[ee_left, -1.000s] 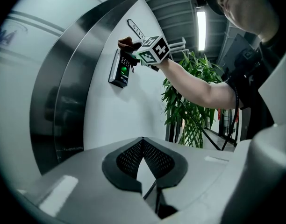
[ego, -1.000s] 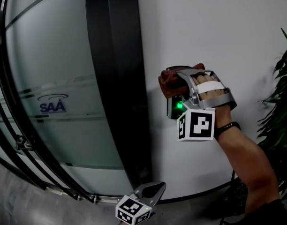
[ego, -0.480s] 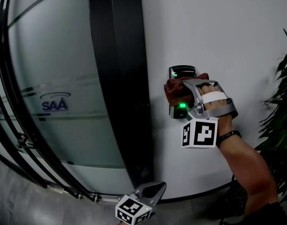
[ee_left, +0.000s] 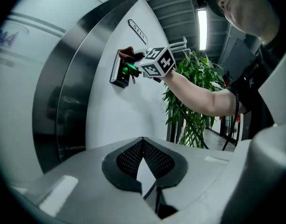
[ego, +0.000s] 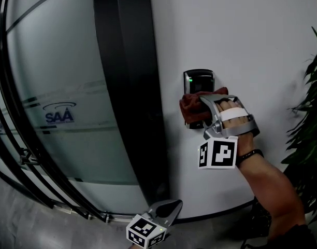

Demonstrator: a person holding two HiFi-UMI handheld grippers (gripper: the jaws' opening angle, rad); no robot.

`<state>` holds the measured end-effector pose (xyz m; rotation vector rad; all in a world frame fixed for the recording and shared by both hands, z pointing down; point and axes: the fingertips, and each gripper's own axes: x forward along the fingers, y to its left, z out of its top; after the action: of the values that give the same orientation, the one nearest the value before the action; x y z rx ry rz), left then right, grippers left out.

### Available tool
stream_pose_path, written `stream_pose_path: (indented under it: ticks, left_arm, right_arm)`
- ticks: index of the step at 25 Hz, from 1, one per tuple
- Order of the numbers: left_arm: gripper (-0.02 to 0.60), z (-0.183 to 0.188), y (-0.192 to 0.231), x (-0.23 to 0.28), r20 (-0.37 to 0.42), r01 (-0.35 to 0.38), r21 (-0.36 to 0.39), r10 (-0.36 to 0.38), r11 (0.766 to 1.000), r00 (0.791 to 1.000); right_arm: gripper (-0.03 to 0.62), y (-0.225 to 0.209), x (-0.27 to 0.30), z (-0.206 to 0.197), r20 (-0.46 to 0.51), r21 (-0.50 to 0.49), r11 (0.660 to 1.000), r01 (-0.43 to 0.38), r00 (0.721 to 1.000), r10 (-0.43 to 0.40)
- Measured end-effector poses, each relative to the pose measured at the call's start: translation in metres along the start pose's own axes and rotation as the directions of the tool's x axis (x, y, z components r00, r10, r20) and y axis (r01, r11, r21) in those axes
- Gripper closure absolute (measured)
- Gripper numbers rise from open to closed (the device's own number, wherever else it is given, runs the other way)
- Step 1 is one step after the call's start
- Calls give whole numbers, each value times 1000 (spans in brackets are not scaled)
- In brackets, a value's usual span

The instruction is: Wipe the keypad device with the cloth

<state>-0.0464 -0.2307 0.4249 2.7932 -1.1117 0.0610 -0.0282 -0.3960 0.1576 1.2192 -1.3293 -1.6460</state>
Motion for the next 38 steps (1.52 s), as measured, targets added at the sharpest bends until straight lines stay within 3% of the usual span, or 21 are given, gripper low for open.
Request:
stream_pose_path:
  ticks: [38]
  left_arm:
    - [565, -4, 2, -9, -7, -16, -20, 16, 1000, 1000]
  right_arm:
    - [540, 82, -23, -1, -15, 62, 989, -133, 991, 134]
